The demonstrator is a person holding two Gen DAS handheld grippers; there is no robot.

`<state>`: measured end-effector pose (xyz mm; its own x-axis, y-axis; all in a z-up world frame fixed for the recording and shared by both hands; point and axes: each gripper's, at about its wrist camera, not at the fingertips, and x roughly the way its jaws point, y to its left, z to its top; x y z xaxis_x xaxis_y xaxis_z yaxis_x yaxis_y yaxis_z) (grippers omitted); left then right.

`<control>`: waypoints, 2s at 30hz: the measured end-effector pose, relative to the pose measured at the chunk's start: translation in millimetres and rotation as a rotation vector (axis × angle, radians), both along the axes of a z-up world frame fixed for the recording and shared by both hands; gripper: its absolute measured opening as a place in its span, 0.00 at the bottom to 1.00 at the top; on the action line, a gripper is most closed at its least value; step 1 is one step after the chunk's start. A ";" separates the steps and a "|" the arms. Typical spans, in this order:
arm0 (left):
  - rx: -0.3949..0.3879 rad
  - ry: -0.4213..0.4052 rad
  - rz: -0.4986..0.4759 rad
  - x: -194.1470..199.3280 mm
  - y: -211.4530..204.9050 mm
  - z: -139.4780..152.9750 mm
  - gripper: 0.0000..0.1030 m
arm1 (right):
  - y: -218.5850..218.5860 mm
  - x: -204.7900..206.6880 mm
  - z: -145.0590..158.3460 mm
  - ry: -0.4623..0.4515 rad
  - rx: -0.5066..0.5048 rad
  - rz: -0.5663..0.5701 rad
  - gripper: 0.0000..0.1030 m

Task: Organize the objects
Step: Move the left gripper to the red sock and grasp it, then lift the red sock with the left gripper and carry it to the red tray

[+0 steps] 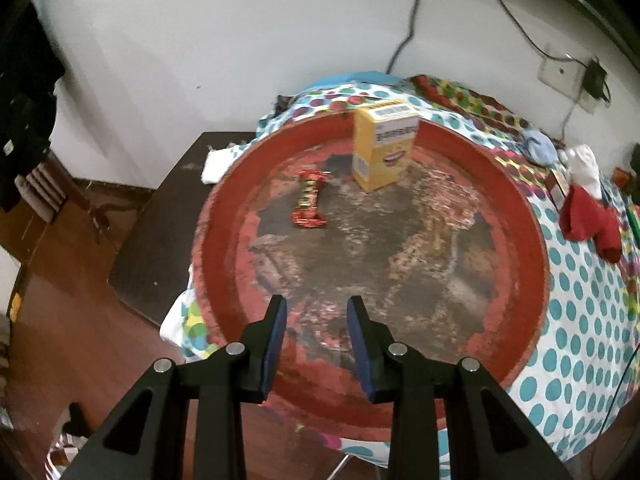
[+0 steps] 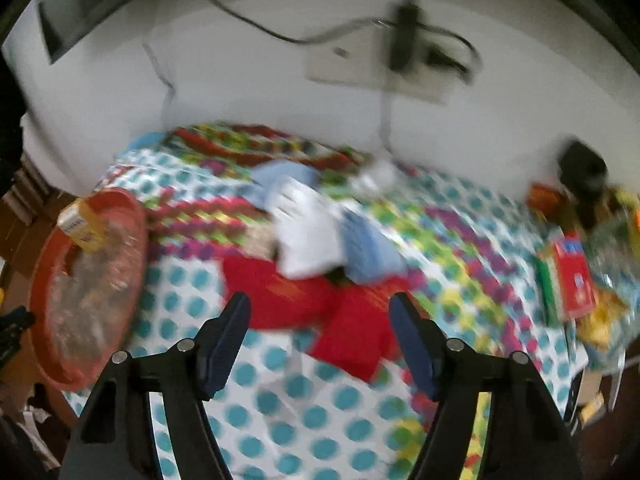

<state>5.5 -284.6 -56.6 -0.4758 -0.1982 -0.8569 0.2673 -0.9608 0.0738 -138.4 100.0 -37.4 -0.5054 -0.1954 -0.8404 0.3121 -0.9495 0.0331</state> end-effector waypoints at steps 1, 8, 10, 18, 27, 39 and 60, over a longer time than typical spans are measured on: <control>0.003 -0.003 -0.012 -1.2 4.5 -0.7 0.31 | 7.3 2.1 -6.3 -0.010 -0.004 -0.013 0.67; 0.033 0.014 -0.140 -8.1 48.7 1.9 0.31 | 36.8 -2.7 -55.2 -0.116 -0.083 -0.095 0.67; 0.068 0.017 -0.191 -10.8 63.8 1.1 0.31 | 36.3 -7.7 -63.0 -0.130 -0.105 -0.108 0.67; 0.099 -0.020 -0.405 -46.2 143.4 4.4 0.31 | 25.2 -28.8 -94.0 -0.160 -0.172 -0.088 0.59; 0.150 -0.042 -0.608 -119.2 252.3 -5.2 0.31 | 49.2 -22.9 -96.9 -0.032 -0.065 -0.069 0.32; -0.066 -0.097 -0.715 -192.3 335.7 -48.3 0.31 | 70.1 -14.3 -111.0 0.027 -0.070 -0.038 0.41; 0.086 -0.035 -0.661 -210.7 311.4 -63.6 0.33 | 63.0 -6.9 -115.2 0.096 -0.041 -0.049 0.45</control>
